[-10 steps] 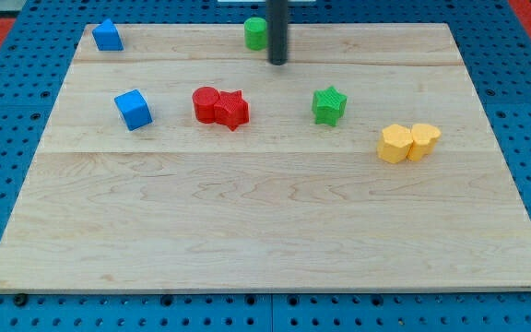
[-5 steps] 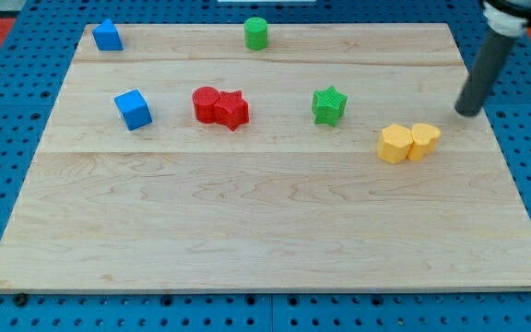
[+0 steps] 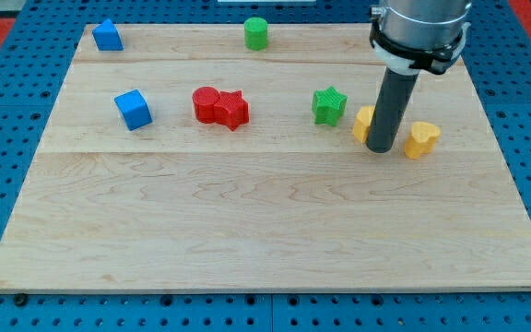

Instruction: Move the yellow hexagon to the top right

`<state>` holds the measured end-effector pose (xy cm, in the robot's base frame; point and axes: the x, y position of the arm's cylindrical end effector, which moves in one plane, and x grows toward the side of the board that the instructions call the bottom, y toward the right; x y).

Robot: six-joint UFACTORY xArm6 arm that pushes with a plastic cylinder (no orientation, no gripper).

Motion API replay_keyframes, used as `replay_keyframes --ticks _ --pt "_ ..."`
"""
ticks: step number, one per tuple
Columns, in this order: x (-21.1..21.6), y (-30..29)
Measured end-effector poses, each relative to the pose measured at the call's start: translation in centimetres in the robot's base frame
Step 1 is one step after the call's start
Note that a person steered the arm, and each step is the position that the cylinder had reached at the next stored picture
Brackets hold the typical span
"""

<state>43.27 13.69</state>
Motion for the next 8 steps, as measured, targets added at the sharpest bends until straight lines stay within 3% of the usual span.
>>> replay_keyframes --ticks 4,7,8 --pt "-5.6 -3.3" --pt "-12.7 -2.5" --pt "-14.0 -4.7"
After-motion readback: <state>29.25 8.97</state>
